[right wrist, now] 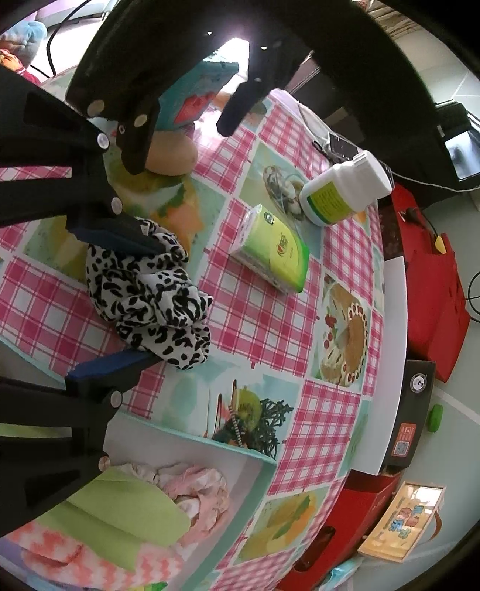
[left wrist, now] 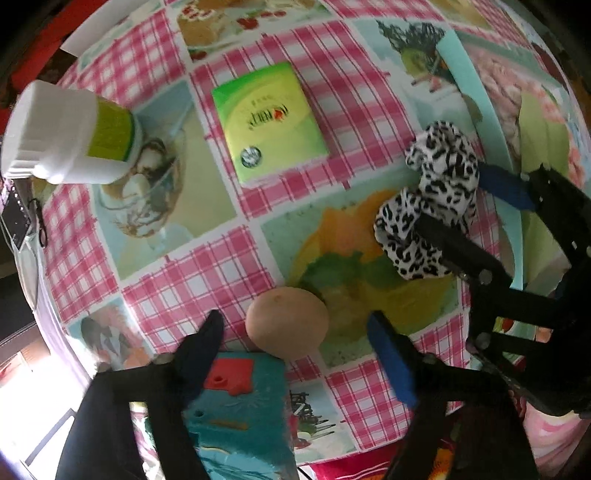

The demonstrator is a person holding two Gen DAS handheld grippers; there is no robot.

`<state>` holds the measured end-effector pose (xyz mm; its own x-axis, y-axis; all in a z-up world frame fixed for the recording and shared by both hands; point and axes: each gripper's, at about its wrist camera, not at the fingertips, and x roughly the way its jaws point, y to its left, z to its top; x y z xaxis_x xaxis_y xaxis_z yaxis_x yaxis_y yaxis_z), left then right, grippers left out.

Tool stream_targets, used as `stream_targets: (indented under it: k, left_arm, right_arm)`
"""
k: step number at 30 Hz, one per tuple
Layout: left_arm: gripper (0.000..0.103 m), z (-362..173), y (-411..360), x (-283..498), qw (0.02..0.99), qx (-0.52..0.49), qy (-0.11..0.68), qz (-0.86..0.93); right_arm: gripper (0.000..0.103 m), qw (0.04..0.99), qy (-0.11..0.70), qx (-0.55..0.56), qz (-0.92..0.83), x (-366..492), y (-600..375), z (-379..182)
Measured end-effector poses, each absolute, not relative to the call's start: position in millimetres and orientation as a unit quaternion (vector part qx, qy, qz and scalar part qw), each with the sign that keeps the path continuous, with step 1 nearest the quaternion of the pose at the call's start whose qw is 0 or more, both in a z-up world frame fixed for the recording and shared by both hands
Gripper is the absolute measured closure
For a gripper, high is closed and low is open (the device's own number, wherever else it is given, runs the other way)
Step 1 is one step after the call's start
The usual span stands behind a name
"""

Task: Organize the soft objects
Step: 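Close the right tool on the leopard-print scrunchie, then close the left tool on the beige round sponge ball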

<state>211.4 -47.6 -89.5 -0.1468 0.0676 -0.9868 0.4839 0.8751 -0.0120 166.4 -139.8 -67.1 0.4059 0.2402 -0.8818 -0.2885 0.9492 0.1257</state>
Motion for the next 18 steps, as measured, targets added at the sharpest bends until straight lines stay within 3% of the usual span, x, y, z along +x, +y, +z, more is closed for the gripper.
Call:
stream_targets:
  k: [2,6,18]
  left_arm:
    - [0.029,-93,-48,209,0.622,0.191,0.741,-0.164]
    - [0.044,-100,-50,206,0.617,0.197,0.745,-0.162]
    - [0.047,-126,-59,203,0.612,0.213,0.747,-0.145]
  right_arm:
    - [0.051,0.838,0.522,-0.021,0.157,166,-141,-67]
    - [0.051,0.838,0.522,-0.017,0.156,167,-144,-66]
    - [0.051,0.838,0.524,-0.012,0.154,167,-145,-66]
